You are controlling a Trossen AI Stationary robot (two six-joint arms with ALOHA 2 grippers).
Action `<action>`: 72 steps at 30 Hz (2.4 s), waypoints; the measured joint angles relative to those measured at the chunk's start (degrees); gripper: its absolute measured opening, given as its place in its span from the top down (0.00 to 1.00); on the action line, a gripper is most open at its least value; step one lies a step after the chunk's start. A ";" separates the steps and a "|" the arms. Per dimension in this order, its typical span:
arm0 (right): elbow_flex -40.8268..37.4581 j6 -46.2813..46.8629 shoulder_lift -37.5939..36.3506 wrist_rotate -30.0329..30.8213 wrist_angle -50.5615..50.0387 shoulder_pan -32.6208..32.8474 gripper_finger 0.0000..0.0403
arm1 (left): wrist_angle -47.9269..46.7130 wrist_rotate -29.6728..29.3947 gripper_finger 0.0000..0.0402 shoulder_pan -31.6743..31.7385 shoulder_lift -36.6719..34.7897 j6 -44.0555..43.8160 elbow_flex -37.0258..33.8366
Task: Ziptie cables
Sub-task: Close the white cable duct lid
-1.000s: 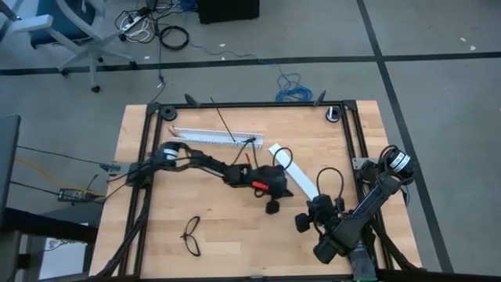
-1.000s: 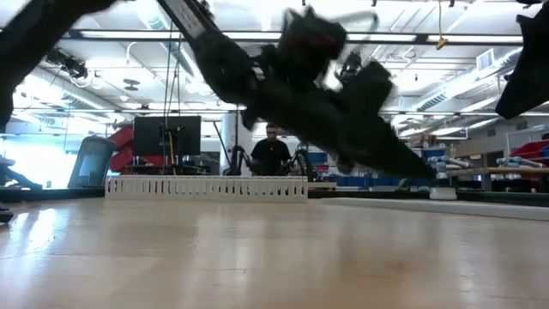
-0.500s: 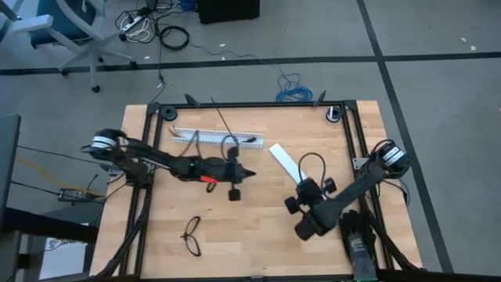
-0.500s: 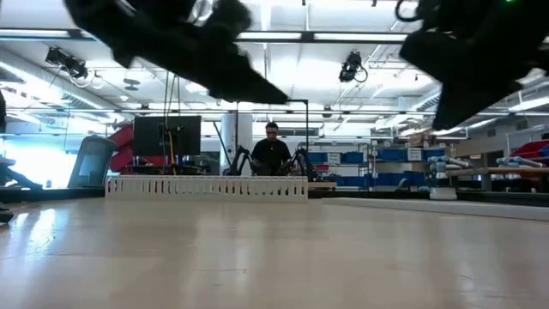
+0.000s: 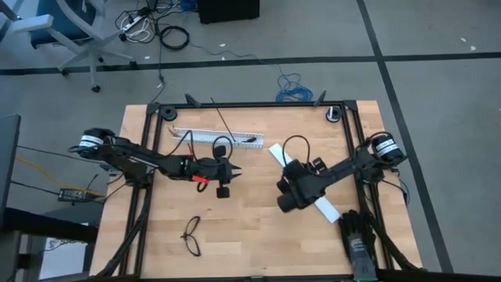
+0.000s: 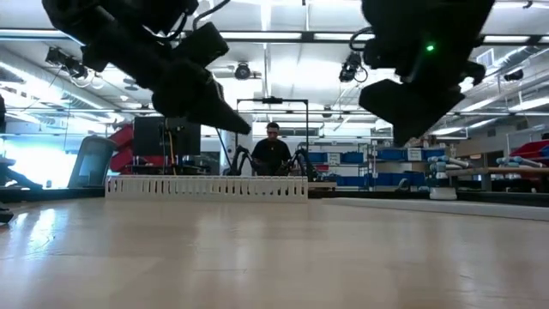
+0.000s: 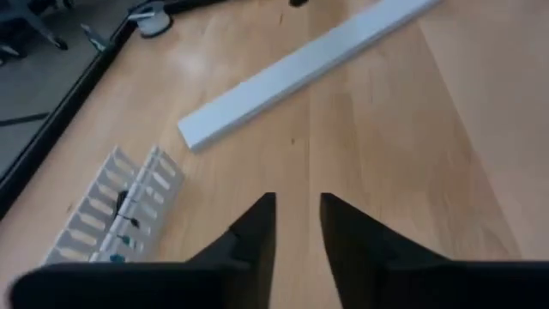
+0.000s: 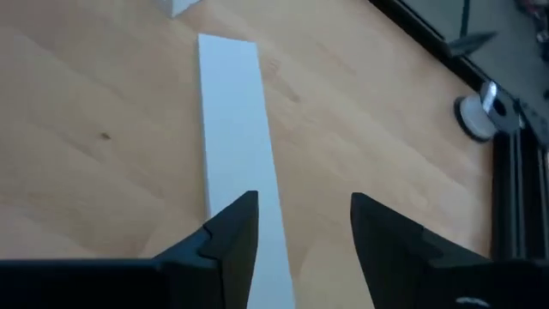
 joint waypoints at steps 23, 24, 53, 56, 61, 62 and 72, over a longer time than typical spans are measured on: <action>-38.82 -45.60 -30.03 -17.42 62.14 -18.88 0.58 | 1.54 5.66 0.59 5.70 0.32 3.73 -0.03; -40.62 -47.67 -31.89 -18.94 65.20 -19.69 0.58 | 2.04 5.65 0.59 6.34 0.32 4.35 -0.02; -46.31 -61.07 -28.66 -24.34 83.48 -25.22 0.14 | 4.16 5.65 0.53 15.30 0.34 11.02 0.10; -46.31 -52.44 -29.19 -25.72 83.92 -24.85 0.14 | 3.68 9.76 0.53 18.47 0.34 15.15 0.11; -46.29 -39.81 -28.41 -24.75 83.75 -22.65 0.14 | 0.93 25.69 0.53 25.34 0.83 16.60 2.34; -46.29 -39.37 -28.14 -23.44 83.92 -22.10 0.14 | 0.92 27.01 0.53 26.36 1.38 16.72 2.82; -46.29 -43.76 -28.23 -16.55 83.92 -20.65 0.14 | -4.19 28.29 0.53 31.16 9.56 16.57 9.59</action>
